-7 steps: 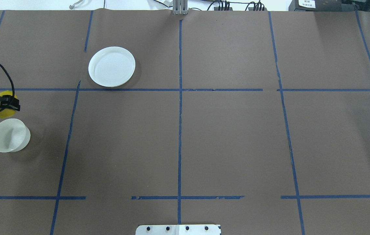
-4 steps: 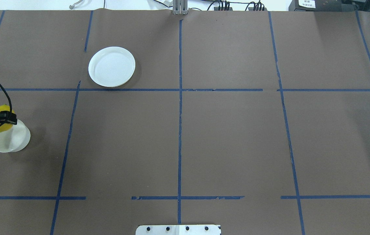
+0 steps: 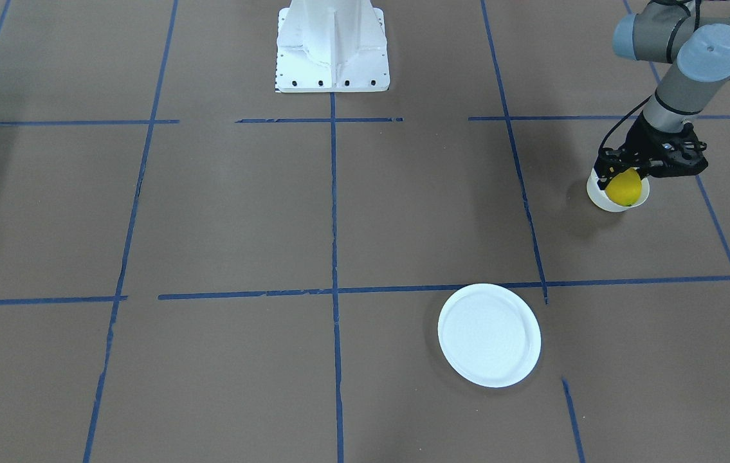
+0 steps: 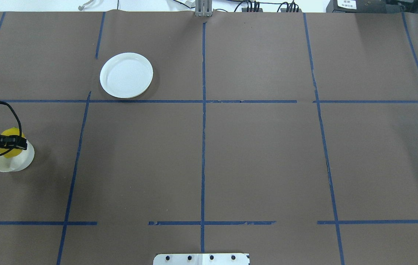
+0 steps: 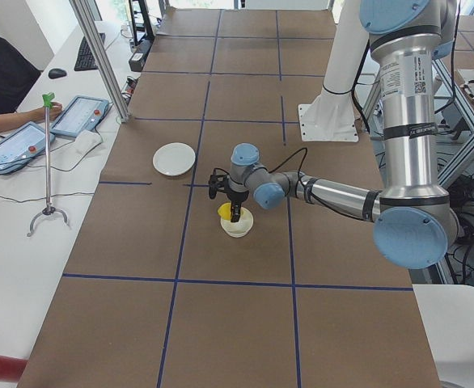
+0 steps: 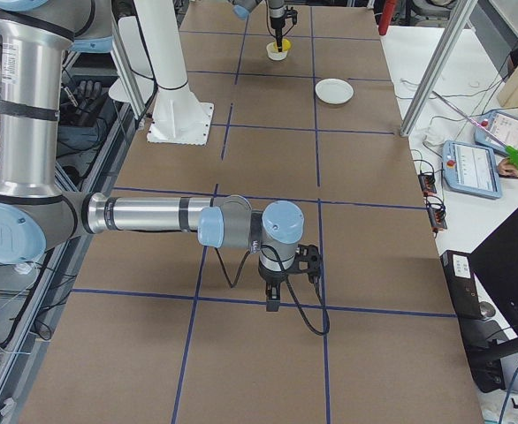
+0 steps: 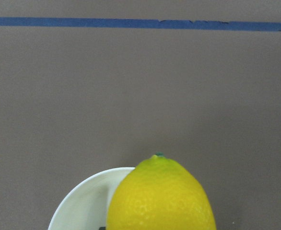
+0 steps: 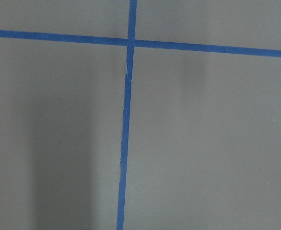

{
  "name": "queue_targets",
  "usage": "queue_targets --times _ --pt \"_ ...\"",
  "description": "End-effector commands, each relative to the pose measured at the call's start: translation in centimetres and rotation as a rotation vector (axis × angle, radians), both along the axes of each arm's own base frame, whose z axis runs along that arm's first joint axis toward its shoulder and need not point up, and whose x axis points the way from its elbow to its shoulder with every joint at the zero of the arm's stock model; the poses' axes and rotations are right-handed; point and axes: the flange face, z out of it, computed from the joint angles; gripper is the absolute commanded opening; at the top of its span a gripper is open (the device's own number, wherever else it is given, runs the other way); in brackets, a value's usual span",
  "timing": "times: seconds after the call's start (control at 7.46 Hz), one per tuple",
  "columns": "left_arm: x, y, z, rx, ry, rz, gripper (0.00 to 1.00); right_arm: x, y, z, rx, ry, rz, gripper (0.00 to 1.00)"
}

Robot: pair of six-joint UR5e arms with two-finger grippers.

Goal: Move lemon from plate to bowl
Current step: 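Lower the lemon into the white bowl and open the left gripper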

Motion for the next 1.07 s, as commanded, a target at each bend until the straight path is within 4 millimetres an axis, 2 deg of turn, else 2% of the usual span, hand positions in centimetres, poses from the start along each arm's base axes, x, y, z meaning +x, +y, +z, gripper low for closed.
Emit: queue_targets --times 0.0,0.4,0.54,0.8,0.94 --pt "-1.3 1.4 1.5 0.035 -0.029 0.072 1.00 0.0 0.0 0.0 0.000 0.000 0.000 1.00" --pt "-1.7 1.5 1.3 0.059 -0.015 0.109 1.00 0.0 0.0 0.0 0.000 0.000 0.000 1.00" --pt "-2.6 1.6 0.2 0.092 0.028 0.192 1.00 0.0 0.0 0.0 0.000 0.000 0.000 1.00" --pt "-8.2 -1.4 0.2 0.128 0.010 0.215 1.00 0.0 0.0 0.0 0.000 0.000 0.000 1.00" --pt "-10.6 -3.6 -0.4 0.165 -0.020 0.239 1.00 0.0 0.0 0.0 0.000 0.000 0.000 1.00"
